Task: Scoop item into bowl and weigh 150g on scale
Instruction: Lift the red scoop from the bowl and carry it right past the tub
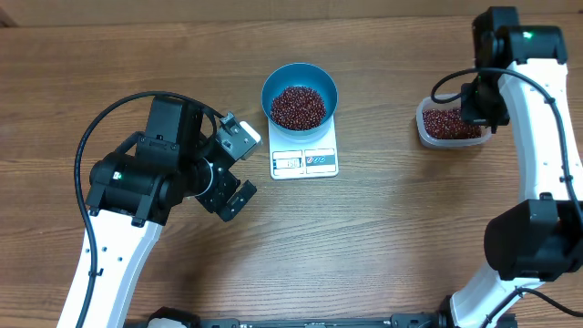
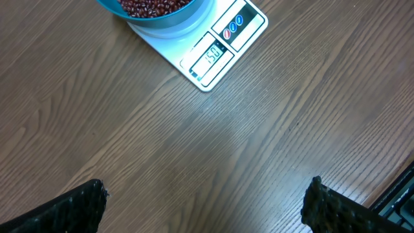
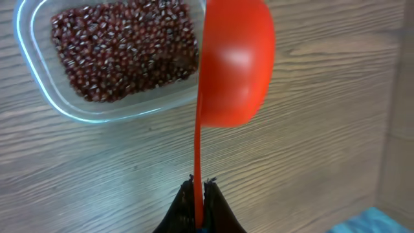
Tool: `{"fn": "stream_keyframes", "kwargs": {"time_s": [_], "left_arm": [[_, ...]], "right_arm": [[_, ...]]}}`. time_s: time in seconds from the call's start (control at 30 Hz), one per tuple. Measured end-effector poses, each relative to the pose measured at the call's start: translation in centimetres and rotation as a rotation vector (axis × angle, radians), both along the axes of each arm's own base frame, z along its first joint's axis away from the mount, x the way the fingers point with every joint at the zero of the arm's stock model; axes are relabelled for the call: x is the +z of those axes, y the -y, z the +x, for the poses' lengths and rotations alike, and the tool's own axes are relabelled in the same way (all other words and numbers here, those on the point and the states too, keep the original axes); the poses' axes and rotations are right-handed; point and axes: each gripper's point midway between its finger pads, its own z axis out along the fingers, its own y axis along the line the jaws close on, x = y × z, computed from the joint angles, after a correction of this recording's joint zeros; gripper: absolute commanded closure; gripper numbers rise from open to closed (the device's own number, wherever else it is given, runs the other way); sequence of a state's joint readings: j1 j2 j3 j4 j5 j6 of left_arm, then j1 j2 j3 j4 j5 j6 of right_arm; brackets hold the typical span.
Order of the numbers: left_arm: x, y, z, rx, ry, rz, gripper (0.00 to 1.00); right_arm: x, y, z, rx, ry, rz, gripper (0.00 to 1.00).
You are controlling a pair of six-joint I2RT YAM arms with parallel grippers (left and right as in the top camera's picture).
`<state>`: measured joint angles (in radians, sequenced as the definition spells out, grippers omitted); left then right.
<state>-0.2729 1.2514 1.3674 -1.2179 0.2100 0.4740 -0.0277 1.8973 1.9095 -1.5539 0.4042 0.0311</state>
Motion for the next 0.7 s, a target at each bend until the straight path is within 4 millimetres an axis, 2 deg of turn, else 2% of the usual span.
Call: {"fn": "stream_keyframes", "kwargs": {"time_s": [0.3, 0.47, 0.57, 0.7], "left_arm": [[0.0, 0.0, 0.0, 0.0, 0.0, 0.0, 0.0], [0.0, 0.0, 0.0, 0.0, 0.0, 0.0, 0.0], [0.0, 0.0, 0.0, 0.0, 0.0, 0.0, 0.0], [0.0, 0.0, 0.0, 0.0, 0.0, 0.0, 0.0]], "right_arm": [[0.9, -0.6, -0.2, 0.002, 0.0, -0.122, 0.96], [1.2, -2.8, -1.6, -0.004, -0.005, -0.023, 0.96], [3.2, -4.1, -2.9, -0.007, 0.051, 0.078, 0.96], [7.7, -5.1, -5.3, -0.018, 0.217, 0.271, 0.96]]}}
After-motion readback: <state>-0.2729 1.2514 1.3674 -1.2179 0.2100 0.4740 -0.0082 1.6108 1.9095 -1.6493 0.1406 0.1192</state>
